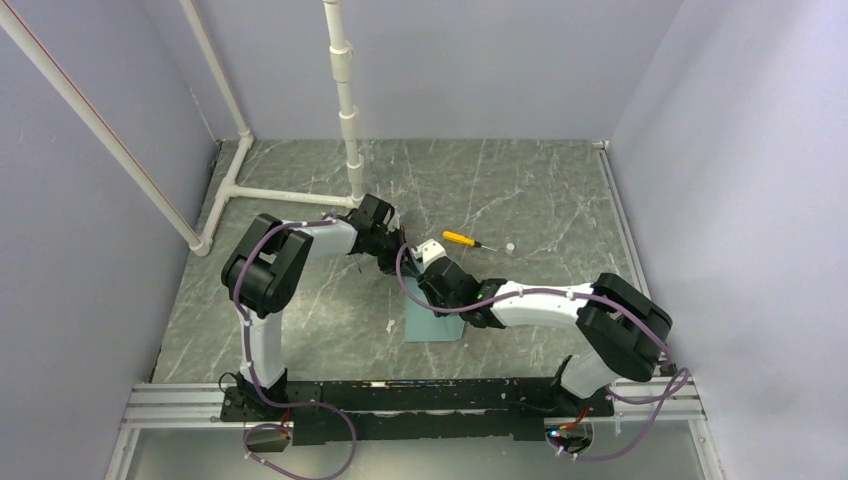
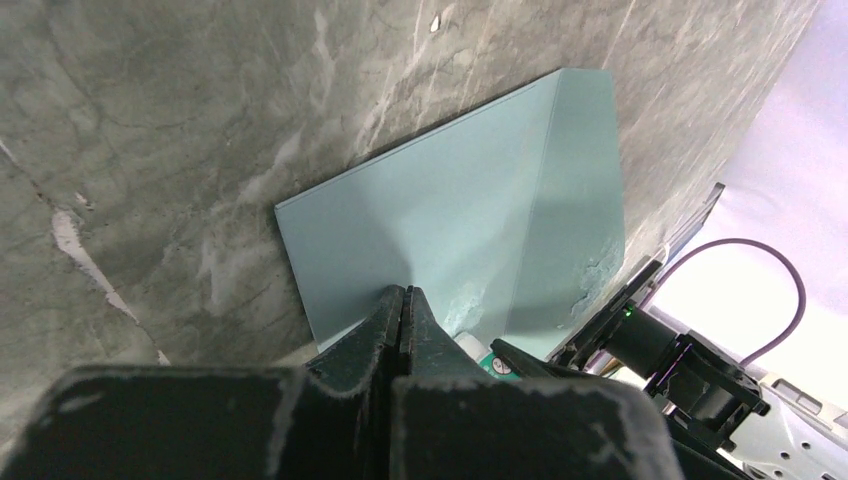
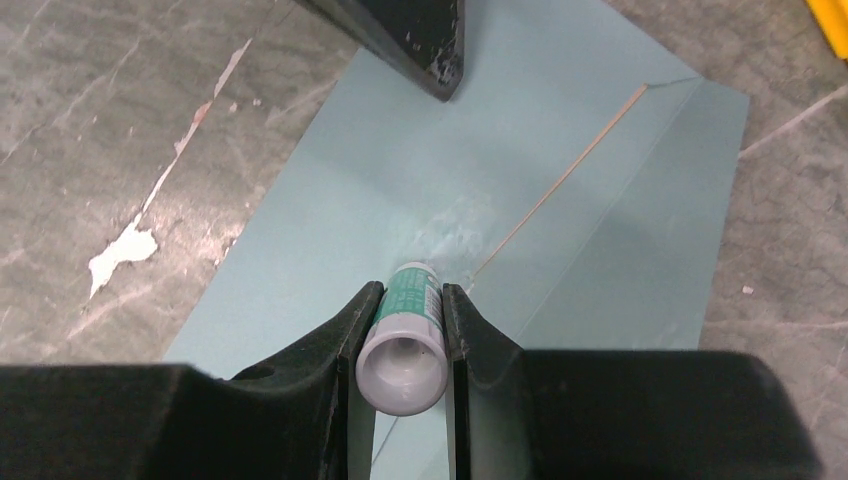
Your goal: Place the letter into the envelope and seal it
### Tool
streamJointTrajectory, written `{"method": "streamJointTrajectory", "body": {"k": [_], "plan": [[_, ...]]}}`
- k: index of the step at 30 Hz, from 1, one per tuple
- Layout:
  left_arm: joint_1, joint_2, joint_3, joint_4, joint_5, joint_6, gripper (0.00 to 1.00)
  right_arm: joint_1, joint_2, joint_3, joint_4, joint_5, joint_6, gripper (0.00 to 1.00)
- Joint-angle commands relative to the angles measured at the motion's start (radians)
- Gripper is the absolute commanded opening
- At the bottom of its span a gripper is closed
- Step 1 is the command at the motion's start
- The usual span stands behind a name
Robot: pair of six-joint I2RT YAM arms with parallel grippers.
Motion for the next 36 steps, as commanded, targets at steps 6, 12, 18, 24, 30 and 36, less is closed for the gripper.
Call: {"method": "streamJointTrajectory", "body": {"k": [6,12,18,24,30,36], "plan": [[-0.003,0.074,-0.014,-0.086,-0.101,0.002,0.02,0.010,-0.038,-0.002,-0.179,-0.071,0.048,0.00],[-0.003,0.076,-0.009,-0.100,-0.092,-0.001,0.02,-0.023,0.099,0.054,-0.070,-0.006,0.003,0.00],[-0.003,0.092,-0.004,-0.095,-0.078,-0.006,0.02,-0.054,0.146,0.070,-0.025,0.058,-0.016,0.00],[-0.003,0.096,0.000,-0.098,-0.080,-0.006,0.03,-0.051,0.066,0.045,-0.085,0.016,-0.011,0.00],[-0.003,0.106,0.012,-0.104,-0.082,-0.003,0.02,-0.024,-0.048,-0.010,-0.141,-0.105,0.020,0.00],[-0.003,0.116,0.024,-0.108,-0.079,0.000,0.03,-0.016,-0.022,-0.011,-0.135,-0.108,0.035,0.00]]}}
